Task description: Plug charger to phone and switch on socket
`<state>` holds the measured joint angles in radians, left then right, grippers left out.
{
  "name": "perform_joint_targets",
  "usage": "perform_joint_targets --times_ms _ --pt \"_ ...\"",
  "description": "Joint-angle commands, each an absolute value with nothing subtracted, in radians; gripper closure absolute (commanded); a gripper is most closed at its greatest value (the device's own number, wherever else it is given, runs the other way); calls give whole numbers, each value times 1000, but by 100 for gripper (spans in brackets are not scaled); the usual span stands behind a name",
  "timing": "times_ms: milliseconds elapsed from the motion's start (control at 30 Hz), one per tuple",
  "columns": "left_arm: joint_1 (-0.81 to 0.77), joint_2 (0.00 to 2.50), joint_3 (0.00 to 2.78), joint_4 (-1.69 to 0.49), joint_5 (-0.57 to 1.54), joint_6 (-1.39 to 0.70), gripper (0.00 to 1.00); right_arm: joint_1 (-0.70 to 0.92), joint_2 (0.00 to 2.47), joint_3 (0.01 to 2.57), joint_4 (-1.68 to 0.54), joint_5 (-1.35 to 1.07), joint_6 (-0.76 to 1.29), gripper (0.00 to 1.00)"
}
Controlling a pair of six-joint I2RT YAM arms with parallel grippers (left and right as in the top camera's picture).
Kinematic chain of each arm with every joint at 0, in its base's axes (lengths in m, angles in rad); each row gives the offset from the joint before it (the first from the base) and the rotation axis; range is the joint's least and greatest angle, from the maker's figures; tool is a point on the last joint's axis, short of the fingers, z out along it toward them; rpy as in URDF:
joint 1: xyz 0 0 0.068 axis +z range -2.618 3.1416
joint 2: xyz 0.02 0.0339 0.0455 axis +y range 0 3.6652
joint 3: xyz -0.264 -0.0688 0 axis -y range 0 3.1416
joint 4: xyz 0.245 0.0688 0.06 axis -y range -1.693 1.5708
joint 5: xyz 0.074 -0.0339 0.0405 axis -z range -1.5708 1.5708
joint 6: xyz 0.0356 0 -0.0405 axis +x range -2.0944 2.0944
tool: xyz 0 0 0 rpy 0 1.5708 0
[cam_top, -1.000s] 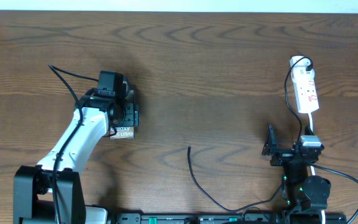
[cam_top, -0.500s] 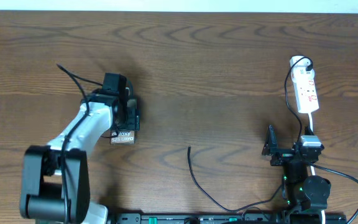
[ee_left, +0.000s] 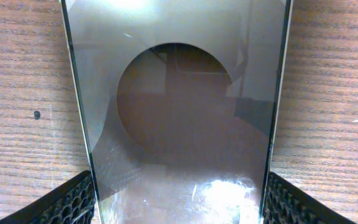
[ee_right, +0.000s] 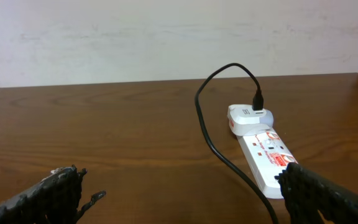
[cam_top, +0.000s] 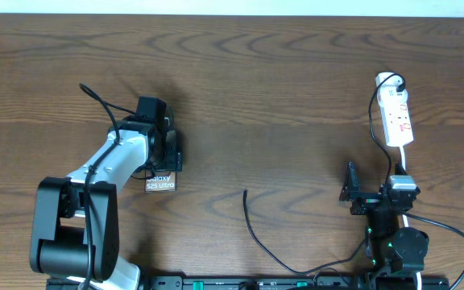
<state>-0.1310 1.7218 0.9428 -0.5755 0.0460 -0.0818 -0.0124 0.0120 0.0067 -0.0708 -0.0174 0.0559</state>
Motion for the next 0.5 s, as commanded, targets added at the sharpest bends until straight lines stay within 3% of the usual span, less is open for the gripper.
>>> perform_joint_targets --times_ms 0,400,467 --pt "-130 1728 928 -574 41 -84 93 -4 10 6 -75 -10 44 1" --pt "-130 1728 892 -551 41 -84 93 -4 10 6 -75 -10 44 1" --pt "-130 1728 892 -548 41 -84 89 -4 10 6 -75 -10 44 1"
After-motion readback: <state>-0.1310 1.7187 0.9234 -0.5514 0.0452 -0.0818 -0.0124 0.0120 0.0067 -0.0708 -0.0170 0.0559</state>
